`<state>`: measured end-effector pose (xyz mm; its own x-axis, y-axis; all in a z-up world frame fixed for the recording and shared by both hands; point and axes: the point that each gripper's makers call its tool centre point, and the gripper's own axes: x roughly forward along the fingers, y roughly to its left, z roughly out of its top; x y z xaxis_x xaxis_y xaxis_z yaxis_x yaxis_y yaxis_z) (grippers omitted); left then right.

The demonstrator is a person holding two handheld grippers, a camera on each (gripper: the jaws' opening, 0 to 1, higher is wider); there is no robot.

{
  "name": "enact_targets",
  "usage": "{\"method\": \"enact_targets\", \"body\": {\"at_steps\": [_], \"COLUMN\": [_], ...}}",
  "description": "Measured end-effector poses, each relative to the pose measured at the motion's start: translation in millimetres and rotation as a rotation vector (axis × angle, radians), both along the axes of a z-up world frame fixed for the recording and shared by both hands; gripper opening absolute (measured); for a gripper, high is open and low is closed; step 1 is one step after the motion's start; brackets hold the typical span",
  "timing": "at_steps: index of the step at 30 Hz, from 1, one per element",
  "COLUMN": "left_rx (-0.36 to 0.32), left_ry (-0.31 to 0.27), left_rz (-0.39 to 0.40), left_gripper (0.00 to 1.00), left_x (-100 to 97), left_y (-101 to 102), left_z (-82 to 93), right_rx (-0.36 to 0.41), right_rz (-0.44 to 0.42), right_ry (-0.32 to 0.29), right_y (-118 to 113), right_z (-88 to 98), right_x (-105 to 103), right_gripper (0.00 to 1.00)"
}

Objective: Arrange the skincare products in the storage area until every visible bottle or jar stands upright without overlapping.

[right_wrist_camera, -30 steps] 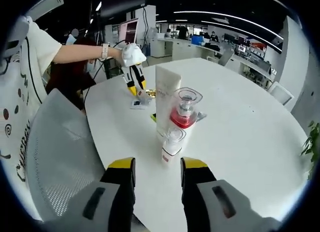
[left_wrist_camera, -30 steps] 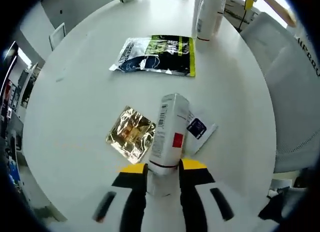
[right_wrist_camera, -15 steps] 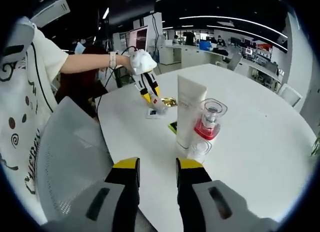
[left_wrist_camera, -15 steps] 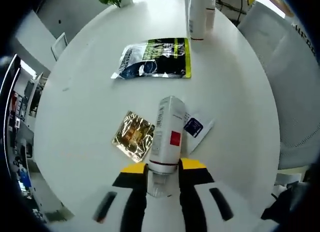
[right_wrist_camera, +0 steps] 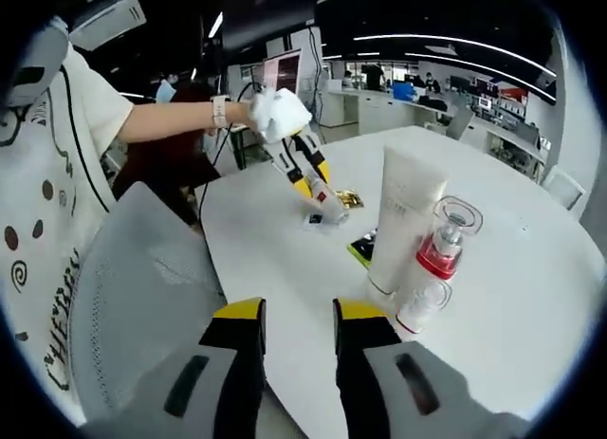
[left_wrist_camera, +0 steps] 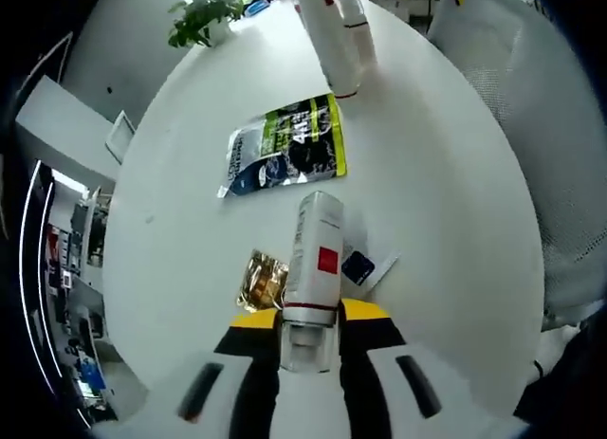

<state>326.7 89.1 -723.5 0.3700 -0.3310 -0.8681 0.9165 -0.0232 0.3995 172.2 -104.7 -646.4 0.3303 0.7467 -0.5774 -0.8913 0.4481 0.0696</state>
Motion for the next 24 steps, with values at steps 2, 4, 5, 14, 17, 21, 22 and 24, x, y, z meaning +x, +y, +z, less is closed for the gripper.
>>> {"method": "enact_targets", "body": {"at_steps": [2, 4, 5, 14, 17, 21, 22, 24], "left_rx": [0.004, -0.006, -0.01, -0.036, -0.051, -0.048, -0.053, -0.061], "left_ry": [-0.006, -0.022, -0.029, -0.098, -0.116, -0.14, -0.14, -0.153], "left_rz": [-0.002, -0.013, -0.016, -0.085, -0.109, -0.139, -0.147, -0.165], "left_gripper": [0.18, 0.18, 0.18, 0.18, 0.18, 0.18, 0.18, 0.18], "left_x": [-6.0, -9.8, -9.5, -33.8, -38.7, -48.6, -51.5, -58.1], "left_y": [-2, -4, -4, -19, -25, -34, -37, -43], "left_z": [2.2, 6.5, 7.2, 22.7, 27.2, 33.6, 35.1, 38.6], "right_rx": [0.01, 0.009, 0.01, -0.002, -0.017, -0.044, -0.054, -0.103], "right_rz": [-0.002, 0.003, 0.005, 0.03, 0.027, 0.028, 0.027, 0.037], "right_ry": [0.001, -0.01, -0.012, -0.037, -0.055, -0.086, -0.099, -0.126], "right_y": [5, 10, 13, 32, 37, 41, 42, 43], "right_z": [-0.1, 0.0, -0.2, -1.1, -1.5, -2.5, -2.4, -5.1], "right_x": [0, 0, 0, -2, 1, 4, 5, 6], "right_gripper": [0.28, 0.28, 0.28, 0.27, 0.27, 0.26, 0.26, 0.26]}}
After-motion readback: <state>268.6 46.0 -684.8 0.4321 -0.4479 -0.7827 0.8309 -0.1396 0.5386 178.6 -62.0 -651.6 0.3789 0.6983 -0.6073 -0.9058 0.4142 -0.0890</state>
